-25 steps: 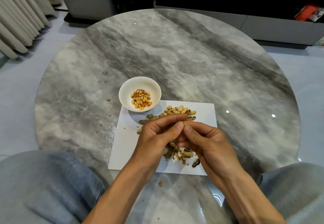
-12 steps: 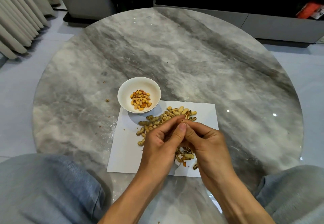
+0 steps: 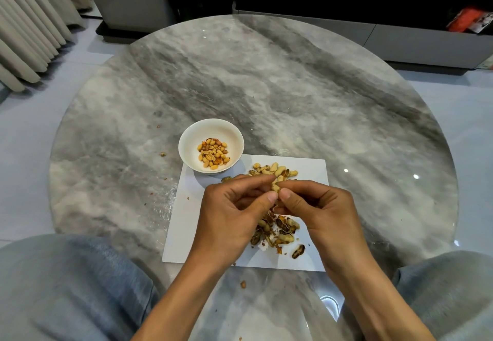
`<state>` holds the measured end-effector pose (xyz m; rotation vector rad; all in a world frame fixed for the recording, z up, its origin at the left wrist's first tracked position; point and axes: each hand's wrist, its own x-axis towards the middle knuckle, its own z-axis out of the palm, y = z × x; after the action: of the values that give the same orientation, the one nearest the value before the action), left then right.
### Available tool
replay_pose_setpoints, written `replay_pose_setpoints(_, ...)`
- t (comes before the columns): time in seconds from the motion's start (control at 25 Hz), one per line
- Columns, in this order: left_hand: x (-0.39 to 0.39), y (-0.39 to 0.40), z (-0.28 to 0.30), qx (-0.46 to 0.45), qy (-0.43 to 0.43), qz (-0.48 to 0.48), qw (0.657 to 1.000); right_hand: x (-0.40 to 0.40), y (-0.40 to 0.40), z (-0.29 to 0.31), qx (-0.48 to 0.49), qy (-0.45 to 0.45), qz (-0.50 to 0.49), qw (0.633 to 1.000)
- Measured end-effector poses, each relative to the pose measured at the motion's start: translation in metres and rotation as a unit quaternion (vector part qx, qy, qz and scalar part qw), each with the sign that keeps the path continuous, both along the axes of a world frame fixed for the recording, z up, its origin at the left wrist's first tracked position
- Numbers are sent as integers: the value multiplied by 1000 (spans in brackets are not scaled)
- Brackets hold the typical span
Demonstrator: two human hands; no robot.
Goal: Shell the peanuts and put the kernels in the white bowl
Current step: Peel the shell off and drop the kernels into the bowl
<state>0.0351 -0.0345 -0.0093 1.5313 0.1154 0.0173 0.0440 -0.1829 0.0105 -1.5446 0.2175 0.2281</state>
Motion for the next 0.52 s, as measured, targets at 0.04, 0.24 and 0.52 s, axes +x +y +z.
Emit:
replay_pose_setpoints(0.04, 0, 1, 0, -22, 12, 5, 1000, 0, 0, 0, 0, -4, 5, 1000)
replay_pose_setpoints(0.24, 0, 1, 2, -41, 25, 3, 999, 1, -3, 3, -47, -33, 40, 998)
replay_pose_setpoints(0.52, 0, 5, 4, -12, -21, -9, 1000, -1, -3, 6, -36, -65, 40, 996)
